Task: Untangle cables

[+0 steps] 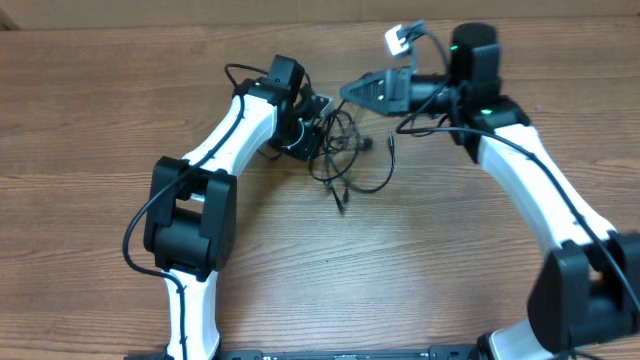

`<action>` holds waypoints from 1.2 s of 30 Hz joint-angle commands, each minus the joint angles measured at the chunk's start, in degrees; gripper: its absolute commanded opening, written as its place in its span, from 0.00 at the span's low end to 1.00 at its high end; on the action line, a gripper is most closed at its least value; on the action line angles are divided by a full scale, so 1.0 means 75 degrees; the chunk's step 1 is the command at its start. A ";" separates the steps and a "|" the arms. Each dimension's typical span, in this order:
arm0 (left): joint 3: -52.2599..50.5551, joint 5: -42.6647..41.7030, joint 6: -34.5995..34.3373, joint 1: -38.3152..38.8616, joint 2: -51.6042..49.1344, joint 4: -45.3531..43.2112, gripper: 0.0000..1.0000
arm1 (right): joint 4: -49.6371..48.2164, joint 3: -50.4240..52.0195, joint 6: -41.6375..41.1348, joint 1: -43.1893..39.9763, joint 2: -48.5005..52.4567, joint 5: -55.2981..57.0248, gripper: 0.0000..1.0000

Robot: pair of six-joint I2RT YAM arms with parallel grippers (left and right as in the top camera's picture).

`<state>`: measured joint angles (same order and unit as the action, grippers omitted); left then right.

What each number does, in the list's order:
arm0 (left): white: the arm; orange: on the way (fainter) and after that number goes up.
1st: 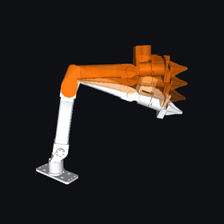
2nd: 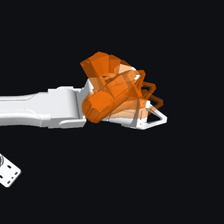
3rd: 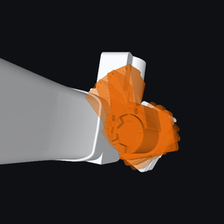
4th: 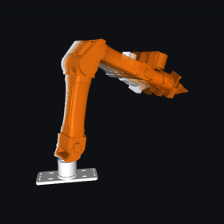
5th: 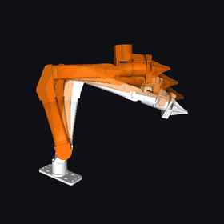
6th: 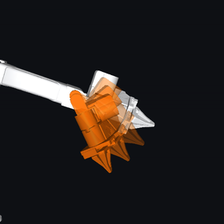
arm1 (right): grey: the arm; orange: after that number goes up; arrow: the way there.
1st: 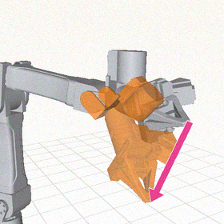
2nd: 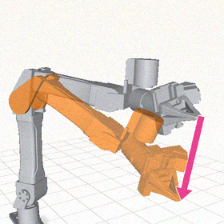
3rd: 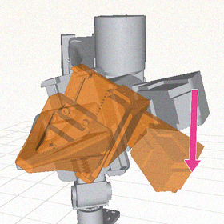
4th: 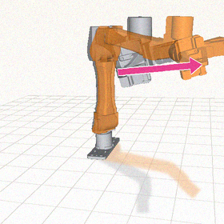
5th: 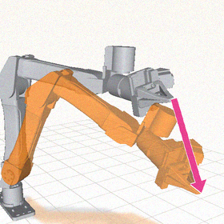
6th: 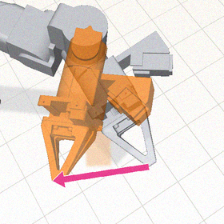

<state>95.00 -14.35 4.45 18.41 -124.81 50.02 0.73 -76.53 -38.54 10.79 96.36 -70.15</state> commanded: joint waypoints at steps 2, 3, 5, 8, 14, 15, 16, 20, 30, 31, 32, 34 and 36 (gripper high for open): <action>-0.0134 0.3040 -0.1335 0.0047 -0.0224 0.0137 0.04 | -0.0283 -0.0379 -0.0644 -0.0353 -0.1035 -0.1032 0.04; -0.0134 0.3194 -0.1405 0.0047 -0.0204 0.0157 0.04 | -0.0256 -0.0379 -0.0688 -0.0423 -0.1081 -0.1043 0.04; -0.0134 0.3156 -0.1399 0.0047 -0.0137 0.0163 0.04 | -0.0047 -0.0379 -0.0667 -0.0551 -0.1139 -0.1035 0.04; -0.0134 0.2987 -0.1393 0.0047 -0.0058 0.0160 0.04 | 0.0315 -0.0376 -0.0530 -0.0580 -0.1139 -0.1040 0.04; -0.0134 0.3340 -0.1606 -0.0064 -0.0041 0.0286 0.04 | 0.1498 -0.0376 0.0154 -0.0988 -0.1139 -0.0691 0.04; -0.0134 0.3299 -0.1597 -0.0087 -0.0026 0.0286 0.04 | 0.1950 -0.0376 0.0309 -0.1099 -0.1139 -0.0402 0.04; -0.0134 0.3206 -0.1577 -0.0105 -0.0003 0.0283 0.04 | 0.2634 -0.0376 0.0577 -0.1236 -0.1139 0.0050 0.04; -0.0134 0.3136 -0.1533 -0.0122 0.0102 0.0280 0.04 | 0.5502 -0.0376 0.1923 -0.1629 -0.1131 0.2818 0.04; -0.0137 0.4185 -0.2331 -0.0364 0.0163 0.0507 0.04 | 0.9620 -0.0376 0.1256 -0.1705 -0.1131 1.1054 0.04; -0.0137 0.4194 -0.2375 -0.0414 0.0163 0.0530 0.04 | 0.9739 -0.0373 0.1067 -0.1705 -0.1131 1.1243 0.04; -0.0137 0.4124 -0.2372 -0.0455 0.0163 0.0533 0.04 | 0.9804 -0.0373 0.0956 -0.1705 -0.1131 1.1296 0.04; -0.0137 0.4054 -0.2358 -0.0490 0.0163 0.0545 0.04 | 0.9841 -0.0367 0.0903 -0.1705 -0.1131 1.1261 0.04; -0.0137 0.3987 -0.2320 -0.0504 0.0160 0.0557 0.04 | 0.9891 -0.0347 0.0720 -0.1705 -0.1131 1.1205 0.04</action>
<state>94.21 13.72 -11.07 15.53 -125.58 54.11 74.65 -78.50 -29.69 -1.96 88.77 7.20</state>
